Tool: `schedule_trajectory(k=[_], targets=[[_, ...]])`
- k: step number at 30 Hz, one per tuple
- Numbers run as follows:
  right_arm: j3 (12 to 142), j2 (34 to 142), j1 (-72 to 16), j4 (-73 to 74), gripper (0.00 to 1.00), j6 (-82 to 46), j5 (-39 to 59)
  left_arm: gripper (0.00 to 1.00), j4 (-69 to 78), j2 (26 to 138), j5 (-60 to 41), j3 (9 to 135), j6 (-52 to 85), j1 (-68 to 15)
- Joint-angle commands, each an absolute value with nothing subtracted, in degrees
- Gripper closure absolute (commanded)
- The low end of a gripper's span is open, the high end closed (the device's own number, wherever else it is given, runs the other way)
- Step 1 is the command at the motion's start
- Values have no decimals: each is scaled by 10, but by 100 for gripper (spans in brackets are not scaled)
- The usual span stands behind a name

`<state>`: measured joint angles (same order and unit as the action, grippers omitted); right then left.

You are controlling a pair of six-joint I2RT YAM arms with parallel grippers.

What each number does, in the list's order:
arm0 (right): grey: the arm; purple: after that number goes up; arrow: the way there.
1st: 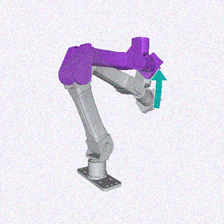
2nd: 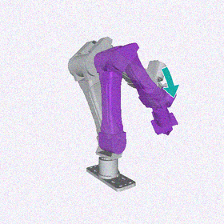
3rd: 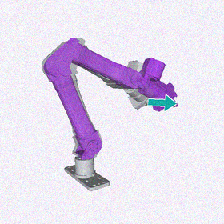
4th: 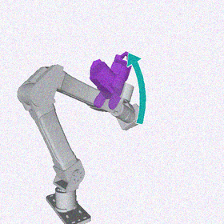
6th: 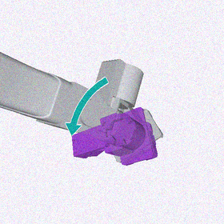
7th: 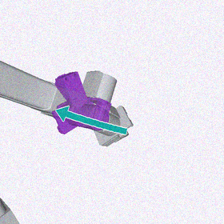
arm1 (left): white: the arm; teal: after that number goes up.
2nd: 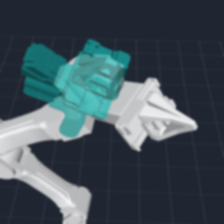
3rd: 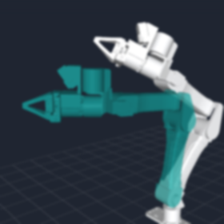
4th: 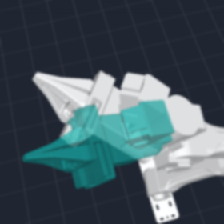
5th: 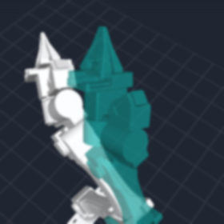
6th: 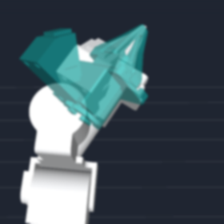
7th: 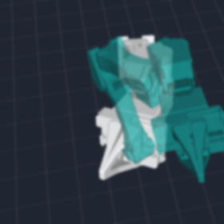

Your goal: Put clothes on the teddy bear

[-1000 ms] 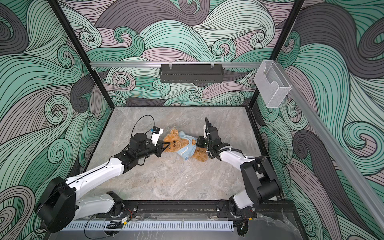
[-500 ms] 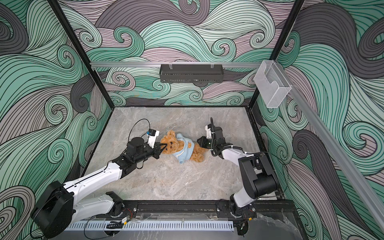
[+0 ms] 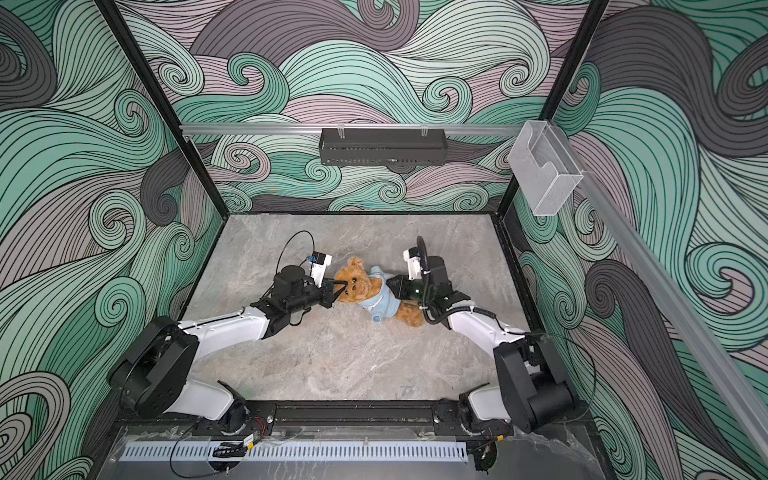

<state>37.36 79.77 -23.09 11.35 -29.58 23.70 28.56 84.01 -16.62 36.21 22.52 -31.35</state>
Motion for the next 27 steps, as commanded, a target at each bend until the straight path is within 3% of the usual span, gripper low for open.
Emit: schedule_trajectory(k=[1,3,8,10,18,25,27], targets=[[323,804,-276,151,84,-337,172,74,261,840,-119,362,262,-319],[303,810,-301,167,86,-337,140,61,227,825,-101,356,281,-319],[253,815,-333,205,91,-337,96,14,91,757,-69,376,358,-314],[246,812,-347,203,92,-325,79,2,60,746,-76,392,372,-312],[226,812,-363,208,94,-295,52,1,-42,856,-151,517,332,-314],[228,811,-364,205,94,-282,48,2,-50,923,-152,540,325,-334],[239,798,-364,187,92,-273,53,16,-44,940,-163,543,333,-339]])
